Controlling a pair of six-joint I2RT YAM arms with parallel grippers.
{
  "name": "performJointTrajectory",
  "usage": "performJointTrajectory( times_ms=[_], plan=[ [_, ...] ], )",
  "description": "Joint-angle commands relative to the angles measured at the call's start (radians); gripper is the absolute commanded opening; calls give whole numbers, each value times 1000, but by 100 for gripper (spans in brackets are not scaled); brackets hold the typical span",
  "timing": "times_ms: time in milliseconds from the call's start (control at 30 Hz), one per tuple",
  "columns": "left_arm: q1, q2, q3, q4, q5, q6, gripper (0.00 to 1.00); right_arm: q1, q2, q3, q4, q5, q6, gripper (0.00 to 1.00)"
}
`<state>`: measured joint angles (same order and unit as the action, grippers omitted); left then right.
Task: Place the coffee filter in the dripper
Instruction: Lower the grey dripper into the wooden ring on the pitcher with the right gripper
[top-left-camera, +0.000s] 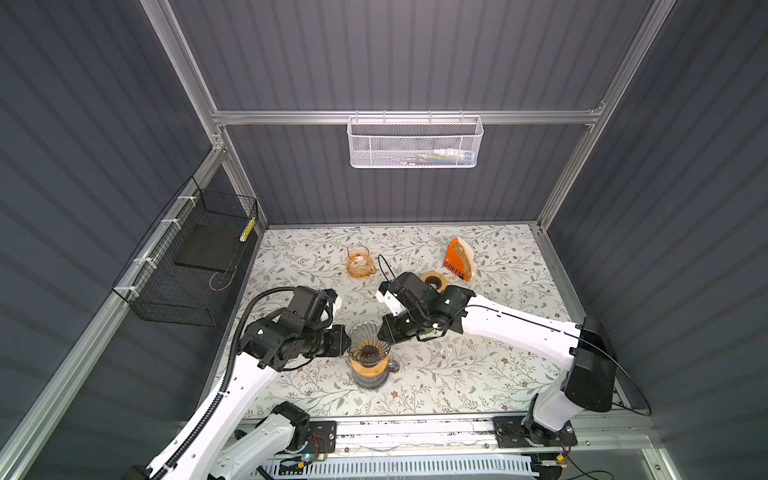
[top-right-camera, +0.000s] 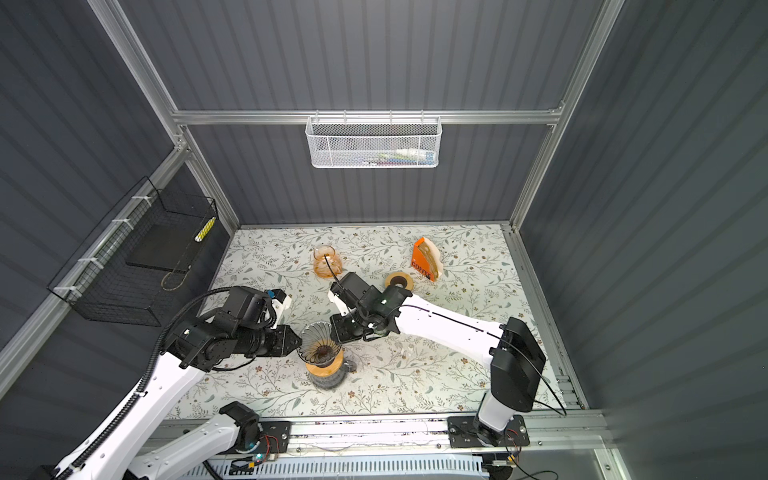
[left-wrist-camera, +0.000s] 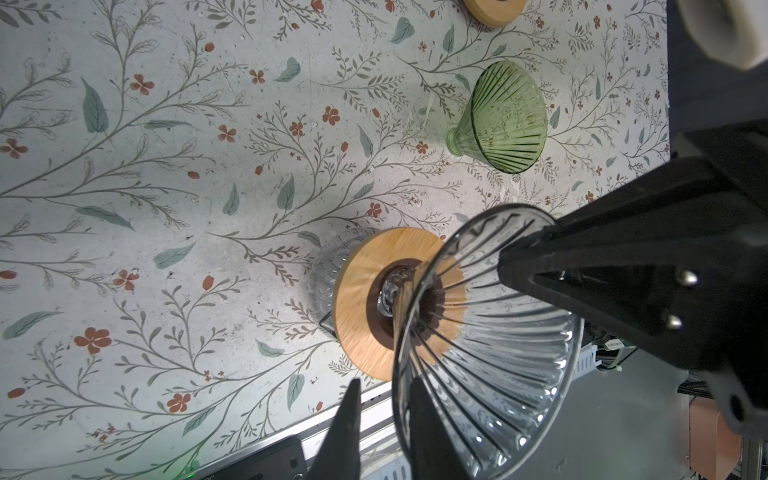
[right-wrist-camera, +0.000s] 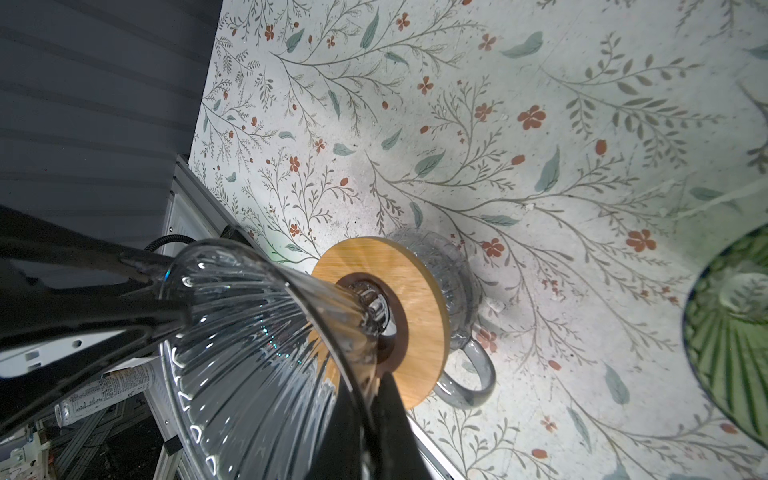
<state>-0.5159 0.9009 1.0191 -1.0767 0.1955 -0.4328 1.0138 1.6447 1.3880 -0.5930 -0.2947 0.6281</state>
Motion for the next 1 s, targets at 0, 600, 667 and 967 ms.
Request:
performJointTrajectory(
  times_ms=[0, 600, 667, 967],
  plan=[
    [4, -13, -15, -18, -11, 15, 21, 12, -3, 11, -28, -7, 2, 0],
    [4, -25, -41, 1, 7, 1, 17, 28, 0, -27, 3, 5, 21, 0],
    [4, -25, -50, 8, 5, -1, 16, 28, 4, -28, 7, 8, 21, 0],
    [4, -17, -85, 37, 16, -15, 10, 28, 23, -29, 18, 23, 16, 0]
  ],
)
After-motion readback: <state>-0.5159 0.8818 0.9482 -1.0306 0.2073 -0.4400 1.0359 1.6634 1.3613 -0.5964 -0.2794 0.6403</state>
